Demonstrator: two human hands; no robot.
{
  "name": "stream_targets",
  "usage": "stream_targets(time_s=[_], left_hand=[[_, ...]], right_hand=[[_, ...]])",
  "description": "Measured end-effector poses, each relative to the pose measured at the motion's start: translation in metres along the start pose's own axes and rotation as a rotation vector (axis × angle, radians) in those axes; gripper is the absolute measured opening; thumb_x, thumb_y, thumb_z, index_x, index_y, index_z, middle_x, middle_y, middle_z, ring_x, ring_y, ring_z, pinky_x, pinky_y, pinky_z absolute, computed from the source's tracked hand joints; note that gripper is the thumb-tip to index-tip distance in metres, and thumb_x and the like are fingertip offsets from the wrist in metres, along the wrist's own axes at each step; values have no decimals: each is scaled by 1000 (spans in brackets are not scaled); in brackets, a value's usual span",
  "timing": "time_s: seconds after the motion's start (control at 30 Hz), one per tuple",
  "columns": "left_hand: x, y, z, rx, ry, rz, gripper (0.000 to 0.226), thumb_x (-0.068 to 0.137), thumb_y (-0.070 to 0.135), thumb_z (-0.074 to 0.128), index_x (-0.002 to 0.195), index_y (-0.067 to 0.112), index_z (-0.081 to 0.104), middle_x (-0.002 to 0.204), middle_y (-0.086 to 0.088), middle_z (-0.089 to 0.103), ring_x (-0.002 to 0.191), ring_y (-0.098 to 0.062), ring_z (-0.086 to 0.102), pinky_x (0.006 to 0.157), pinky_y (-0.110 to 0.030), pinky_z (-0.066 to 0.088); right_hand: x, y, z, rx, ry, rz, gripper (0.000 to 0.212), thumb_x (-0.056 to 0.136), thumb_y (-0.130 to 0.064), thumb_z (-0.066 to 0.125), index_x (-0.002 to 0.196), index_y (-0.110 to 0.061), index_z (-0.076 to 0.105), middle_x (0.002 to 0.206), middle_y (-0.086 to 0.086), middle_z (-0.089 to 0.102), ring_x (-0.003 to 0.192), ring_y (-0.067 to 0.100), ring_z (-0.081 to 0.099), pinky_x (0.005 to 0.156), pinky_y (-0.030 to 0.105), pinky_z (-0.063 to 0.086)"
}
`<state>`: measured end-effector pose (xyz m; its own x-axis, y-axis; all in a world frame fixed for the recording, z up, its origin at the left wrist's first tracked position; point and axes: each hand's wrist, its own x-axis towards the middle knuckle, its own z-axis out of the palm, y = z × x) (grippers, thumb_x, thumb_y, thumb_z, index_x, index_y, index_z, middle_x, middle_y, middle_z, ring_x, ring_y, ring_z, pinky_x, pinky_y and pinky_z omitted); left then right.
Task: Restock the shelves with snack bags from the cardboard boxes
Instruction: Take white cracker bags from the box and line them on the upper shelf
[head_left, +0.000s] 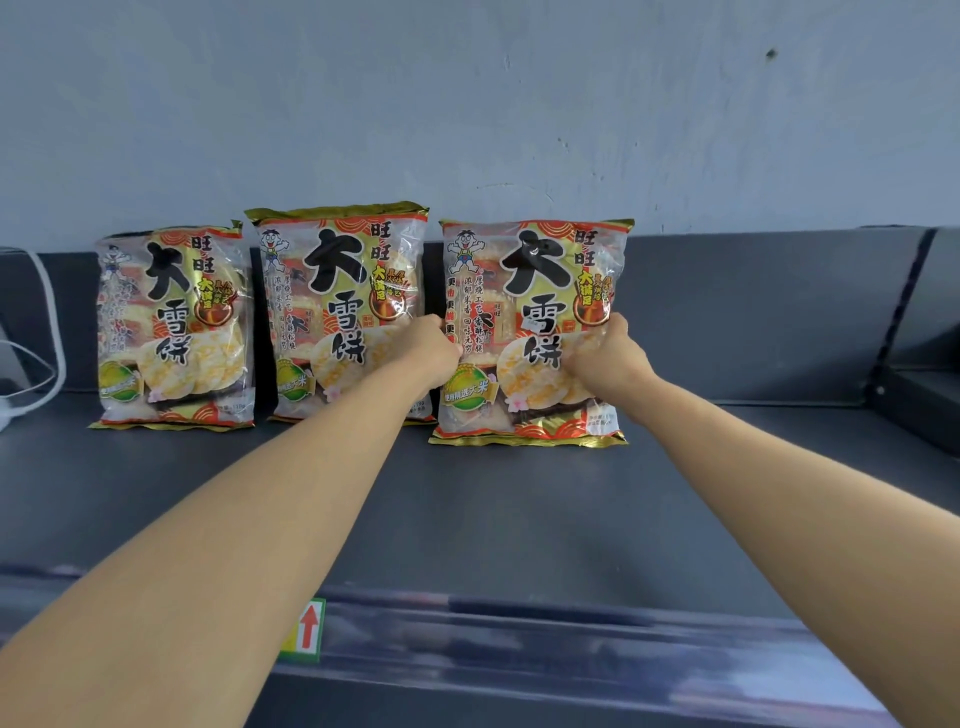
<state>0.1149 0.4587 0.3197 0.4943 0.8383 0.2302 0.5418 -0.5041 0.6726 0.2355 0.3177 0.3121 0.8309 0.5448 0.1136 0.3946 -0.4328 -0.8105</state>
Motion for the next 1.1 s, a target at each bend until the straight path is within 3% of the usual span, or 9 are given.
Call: stream_targets(time_s=[0.2, 0.37, 0.43, 0.53, 0.7, 0.8, 0.97, 1.1], left_hand=[[-19, 5, -6, 197, 89, 104, 32, 95, 13, 55, 125, 6, 48, 117, -12, 59, 100, -27, 59, 75, -32, 45], [-57, 14, -22, 232, 117, 246, 39, 96, 12, 50, 135, 8, 43, 136, -11, 47, 119, -28, 51, 93, -37, 43], [-77, 18, -30, 175, 58, 314, 39, 95, 9, 50, 134, 10, 45, 134, -9, 49, 119, -26, 51, 97, -37, 43], [-112, 23, -41, 68, -7, 457, 26, 94, 7, 51, 118, 15, 55, 116, -5, 57, 107, -23, 54, 90, -33, 44], [-192, 33, -35, -145, -202, 679, 28, 91, 9, 58, 119, 7, 60, 111, -7, 63, 93, -15, 56, 91, -30, 48], [-249, 40, -17, -243, -358, 807, 25, 88, 9, 60, 113, 8, 63, 107, -5, 66, 95, -17, 60, 93, -32, 48], [-341, 49, 19, -287, -622, 855, 24, 90, 13, 61, 113, 10, 63, 102, 0, 63, 88, -12, 54, 76, -18, 39], [-397, 49, 54, -273, -832, 837, 24, 89, 11, 62, 112, 4, 63, 107, -6, 63, 95, -16, 56, 85, -22, 42]], right_hand=[[-18, 1, 0, -146, 85, -42, 69, 90, -32, 57, 144, -12, 20, 143, 15, 36, 132, 37, 32, 103, 47, 37], [-56, -2, -9, -296, 175, -163, 55, 93, -29, 53, 140, -7, 34, 141, 14, 40, 131, 33, 35, 104, 45, 36], [-79, -2, -14, -320, 162, -202, 52, 93, -27, 52, 138, -6, 39, 139, 14, 44, 129, 33, 39, 104, 46, 38], [-120, -1, -25, -365, 162, -244, 47, 92, -26, 54, 134, -6, 48, 136, 15, 49, 126, 33, 44, 104, 46, 38], [-201, 23, -49, -428, 259, -232, 43, 93, -24, 55, 132, -8, 52, 134, 14, 52, 126, 31, 46, 106, 43, 36], [-253, 51, -69, -493, 318, -165, 43, 92, -25, 56, 132, -9, 52, 133, 12, 53, 125, 29, 47, 105, 40, 37], [-346, 105, -114, -557, 380, 58, 37, 90, -21, 57, 124, -7, 58, 127, 13, 59, 118, 29, 54, 98, 36, 43], [-399, 156, -137, -652, 270, 251, 34, 89, -24, 59, 118, -7, 62, 122, 14, 63, 113, 31, 57, 89, 33, 45]])
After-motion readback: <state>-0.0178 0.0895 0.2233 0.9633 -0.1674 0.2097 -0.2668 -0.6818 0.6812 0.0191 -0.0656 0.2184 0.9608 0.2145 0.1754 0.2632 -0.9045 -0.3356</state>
